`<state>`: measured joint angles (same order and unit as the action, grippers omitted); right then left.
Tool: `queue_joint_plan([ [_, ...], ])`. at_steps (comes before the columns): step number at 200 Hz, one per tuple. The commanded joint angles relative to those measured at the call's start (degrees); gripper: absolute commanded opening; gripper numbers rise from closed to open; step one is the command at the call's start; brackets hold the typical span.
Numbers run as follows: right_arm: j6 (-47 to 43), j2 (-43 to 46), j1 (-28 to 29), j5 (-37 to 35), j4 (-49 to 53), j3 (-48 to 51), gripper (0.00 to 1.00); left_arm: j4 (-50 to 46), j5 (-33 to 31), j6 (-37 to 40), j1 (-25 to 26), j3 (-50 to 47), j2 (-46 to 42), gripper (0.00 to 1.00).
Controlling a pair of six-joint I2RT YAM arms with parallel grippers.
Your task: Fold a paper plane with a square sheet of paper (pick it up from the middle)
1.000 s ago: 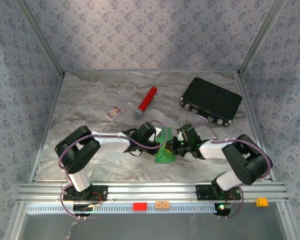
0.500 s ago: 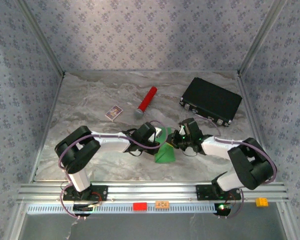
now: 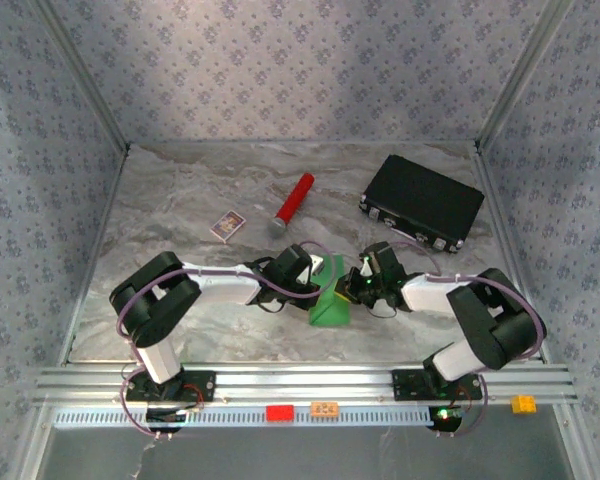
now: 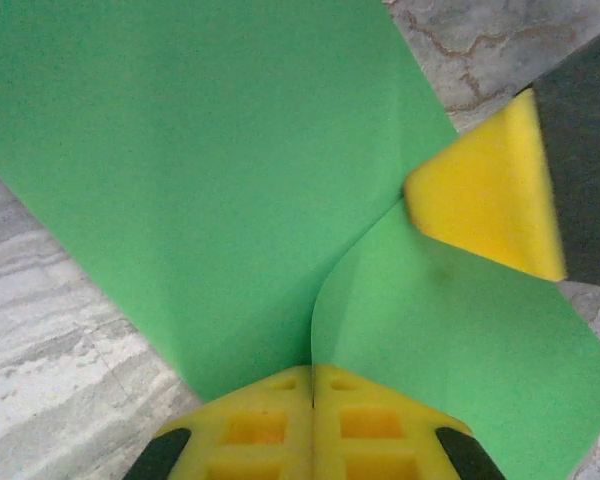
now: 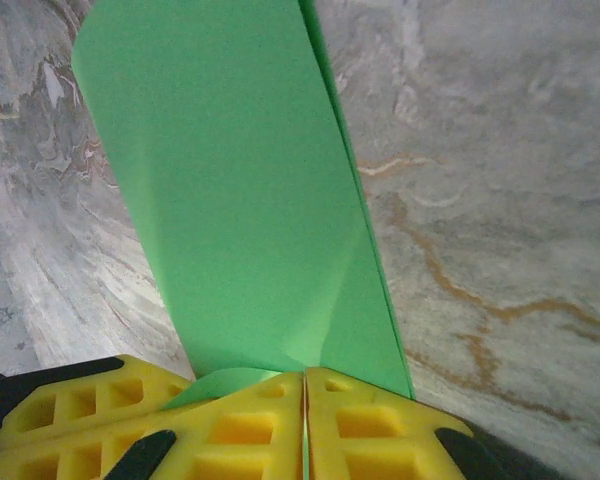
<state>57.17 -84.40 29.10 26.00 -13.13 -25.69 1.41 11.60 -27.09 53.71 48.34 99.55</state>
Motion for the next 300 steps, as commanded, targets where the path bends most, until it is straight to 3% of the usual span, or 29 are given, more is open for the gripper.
queue_joint_plan([
  [1,-0.9,2.9,0.0,-0.5,2.8,-1.6,0.12,-1.6,0.7,0.1,-0.2,1.0,0.5,0.00],
  [61,2.1,-0.3,5.3,-0.4,-0.8,-3.0,0.12,-1.5,0.6,0.1,-0.2,0.8,0.6,0.00],
  [132,2.5,-2.9,5.1,-2.9,-0.8,2.1,0.10,-1.7,0.6,-0.2,-0.2,0.9,-0.3,0.00],
  [158,2.6,-3.0,5.1,-3.3,-1.1,2.2,0.10,-2.6,0.2,-0.9,-0.2,1.2,-2.2,0.08],
  [188,2.7,-2.8,5.0,-3.3,-1.6,2.4,0.09,-4.9,-1.1,-2.5,-0.2,1.4,-5.7,0.24],
  [212,2.7,-2.8,5.1,-3.3,-1.6,2.4,0.09,-6.8,-2.5,-4.0,-0.3,1.1,-9.2,0.30],
  [225,2.7,-2.9,5.2,-3.3,-1.7,2.3,0.09,-6.6,-1.5,-4.8,-0.4,0.9,-10.7,0.29],
  [245,2.7,-2.7,5.2,-3.4,-1.7,2.4,0.09,-5.3,3.9,-6.0,-0.4,1.6,-11.0,0.21],
  [270,2.8,-2.5,5.2,-3.3,-1.7,2.4,0.09,-5.7,13.3,-6.7,-0.4,5.0,-6.7,0.09],
  [300,2.6,-2.5,5.2,-3.4,-1.6,2.4,0.09,-7.7,17.2,-7.7,-0.4,7.5,-2.5,0.04],
])
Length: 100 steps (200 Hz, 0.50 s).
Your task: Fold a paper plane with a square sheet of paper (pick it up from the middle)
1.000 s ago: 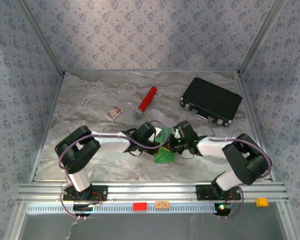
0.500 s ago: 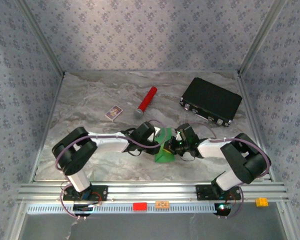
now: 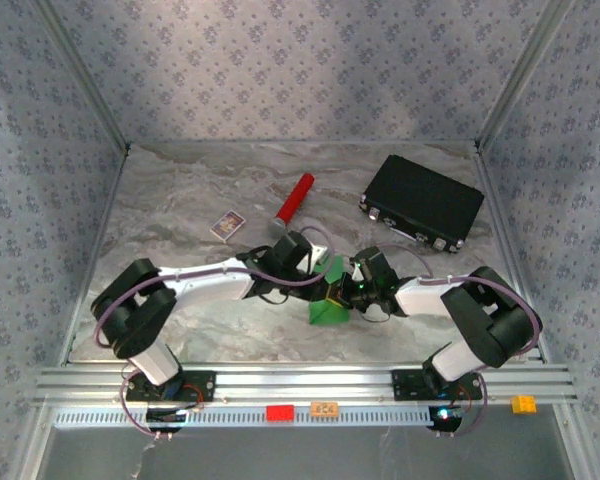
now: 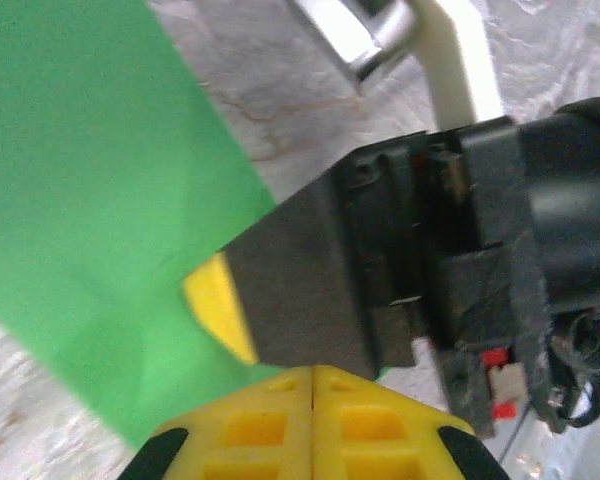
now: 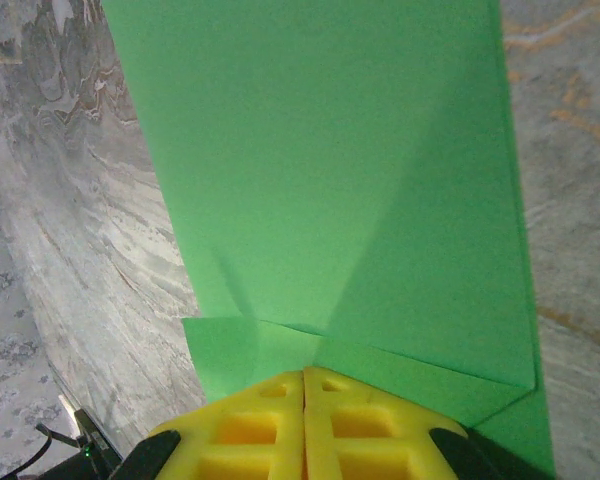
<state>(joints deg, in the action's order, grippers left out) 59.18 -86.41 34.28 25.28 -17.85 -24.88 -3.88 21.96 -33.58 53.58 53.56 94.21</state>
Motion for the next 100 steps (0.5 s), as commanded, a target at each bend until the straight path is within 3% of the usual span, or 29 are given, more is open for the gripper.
queue_joint_plan([
  [1,0.6,-0.4,0.0,-2.7,3.1,1.7,0.09,-2.5,6.9,-1.2,-0.3,2.4,2.9,0.04],
  [74,0.8,-0.4,0.0,-2.6,3.1,1.4,0.09,-3.5,7.2,-2.4,-0.3,1.3,6.1,0.00],
  [100,0.9,0.2,0.0,-2.9,3.3,1.6,0.09,-2.1,3.2,-3.2,-0.2,-2.1,1.2,0.00],
])
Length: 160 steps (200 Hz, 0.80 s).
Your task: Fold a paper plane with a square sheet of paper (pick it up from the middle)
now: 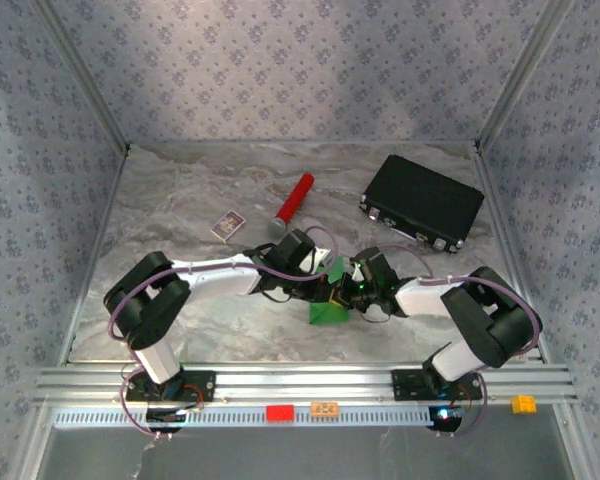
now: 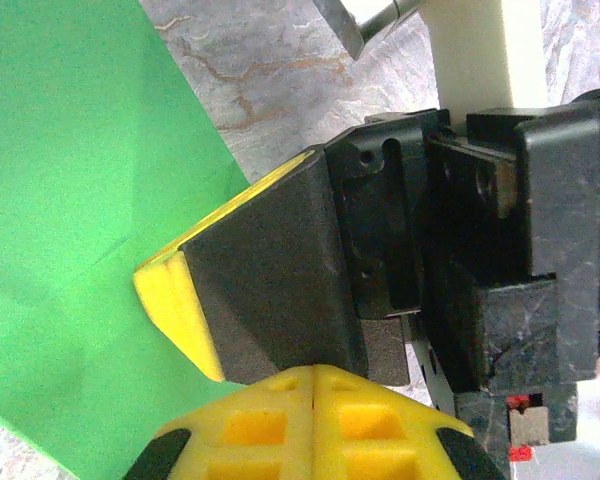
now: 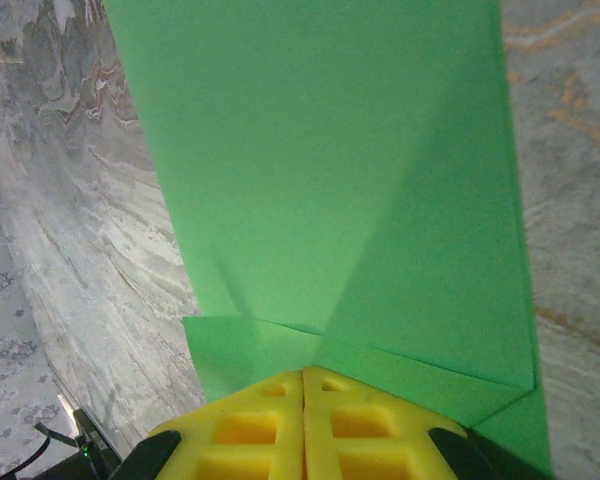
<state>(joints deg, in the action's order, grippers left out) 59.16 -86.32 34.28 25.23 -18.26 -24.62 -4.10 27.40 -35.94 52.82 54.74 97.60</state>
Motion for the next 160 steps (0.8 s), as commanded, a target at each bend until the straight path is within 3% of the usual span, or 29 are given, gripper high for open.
queue_joint_plan([
  [1,0.9,0.1,0.0,-2.9,3.7,1.3,0.09,-1.9,-2.2,-0.8,0.5,-3.4,-2.3,0.00],
  [45,0.9,0.2,-0.1,-3.1,3.9,1.2,0.09,1.2,-2.9,-1.9,0.1,-6.3,-6.5,0.00],
  [160,1.2,0.4,0.0,-2.9,3.6,1.1,0.09,0.9,2.4,-1.2,0.2,-2.7,1.7,0.00],
])
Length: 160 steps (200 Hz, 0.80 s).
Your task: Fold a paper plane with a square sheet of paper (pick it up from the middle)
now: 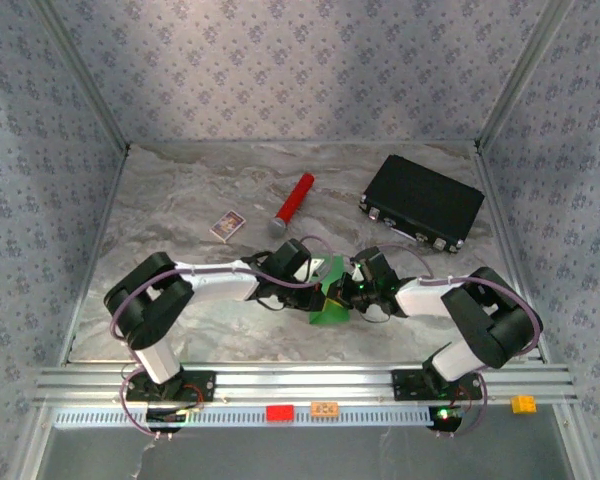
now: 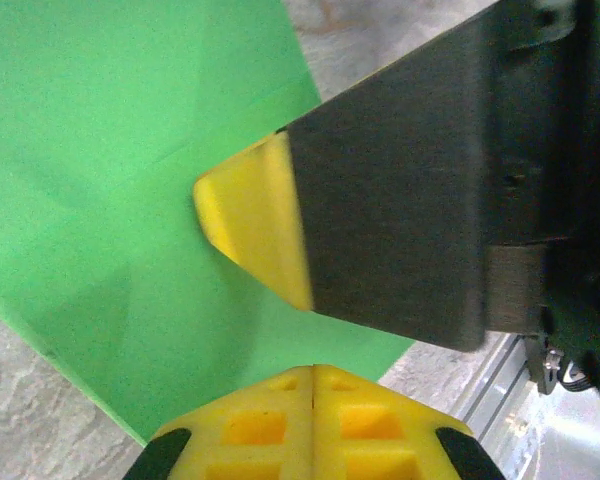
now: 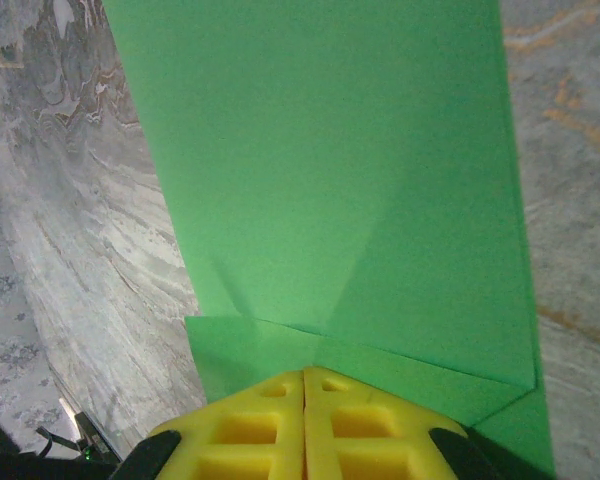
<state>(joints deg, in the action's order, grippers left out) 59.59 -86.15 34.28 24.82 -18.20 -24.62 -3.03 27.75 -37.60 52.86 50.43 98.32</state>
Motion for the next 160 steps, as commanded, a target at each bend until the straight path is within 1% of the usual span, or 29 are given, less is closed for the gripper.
queue_joint_plan([
  [1,0.8,0.2,-0.1,-2.5,3.5,1.1,0.09,-0.1,2.1,0.5,0.1,1.6,1.0,0.00],
  [89,0.8,0.3,0.2,-2.5,3.6,1.2,0.09,-0.2,2.8,1.6,0.0,2.5,3.9,0.00],
  [160,0.4,0.3,0.0,-2.5,3.9,1.5,0.10,0.8,3.5,0.7,0.2,-0.3,4.4,0.00],
])
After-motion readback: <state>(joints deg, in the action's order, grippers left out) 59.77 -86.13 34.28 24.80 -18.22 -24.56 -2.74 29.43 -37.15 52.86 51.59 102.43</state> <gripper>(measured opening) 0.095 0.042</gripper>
